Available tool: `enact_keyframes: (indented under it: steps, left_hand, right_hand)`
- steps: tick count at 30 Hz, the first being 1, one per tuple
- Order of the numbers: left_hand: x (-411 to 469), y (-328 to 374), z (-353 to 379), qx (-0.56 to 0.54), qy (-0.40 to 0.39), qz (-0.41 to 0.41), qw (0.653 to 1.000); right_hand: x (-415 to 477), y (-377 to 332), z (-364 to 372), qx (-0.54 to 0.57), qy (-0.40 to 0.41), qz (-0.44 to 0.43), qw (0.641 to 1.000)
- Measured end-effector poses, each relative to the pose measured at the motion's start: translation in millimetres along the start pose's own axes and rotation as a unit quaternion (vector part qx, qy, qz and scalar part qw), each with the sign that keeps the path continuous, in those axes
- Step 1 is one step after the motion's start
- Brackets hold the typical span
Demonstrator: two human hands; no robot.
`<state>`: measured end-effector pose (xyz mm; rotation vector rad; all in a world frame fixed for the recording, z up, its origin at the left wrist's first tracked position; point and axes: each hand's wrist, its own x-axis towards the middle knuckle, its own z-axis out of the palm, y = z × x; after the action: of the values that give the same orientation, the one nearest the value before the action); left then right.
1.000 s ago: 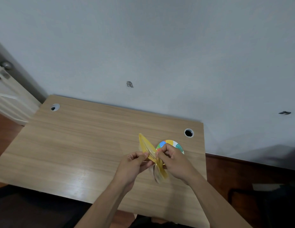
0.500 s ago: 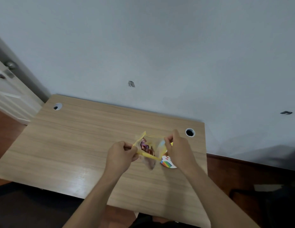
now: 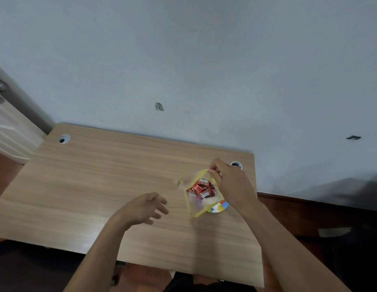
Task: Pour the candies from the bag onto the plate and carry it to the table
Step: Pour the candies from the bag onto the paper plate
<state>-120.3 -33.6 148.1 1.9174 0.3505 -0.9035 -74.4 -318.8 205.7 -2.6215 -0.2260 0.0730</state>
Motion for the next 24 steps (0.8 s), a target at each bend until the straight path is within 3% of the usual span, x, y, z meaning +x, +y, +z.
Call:
enact_keyframes:
  steps: [3,8,10,13,16,18,22,24]
  left_hand:
    - [27,-8,21,0.153,0.141,0.142,0.968]
    - [47,24,67,0.180,0.038,0.306,0.934]
    - [52,32,80,0.173,0.031,0.347,0.921]
    - [56,37,94,0.064,0.051,0.356,0.931]
    - [54,43,100,0.058,0.122,0.370,0.919]
    - [57,45,104,0.031,0.123,0.363,0.923]
    - [68,47,119,-0.019,0.095,0.304,0.948]
    - [74,52,128,-0.049,0.061,0.279,0.957]
  right_hand:
    - [0,8,-5,0.007,-0.007,-0.003,1.000]
    - [2,24,-15,0.061,-0.032,-0.019,0.997]
    - [4,33,-19,0.118,-0.049,-0.003,0.992]
    - [7,45,-27,0.282,-0.068,0.078,0.954]
    - [6,69,-26,0.493,-0.067,0.189,0.846]
    - [2,88,-14,0.552,-0.058,0.239,0.796]
    - [-13,113,24,0.546,-0.110,0.282,0.781]
    - [-21,120,42,0.523,-0.155,0.271,0.793]
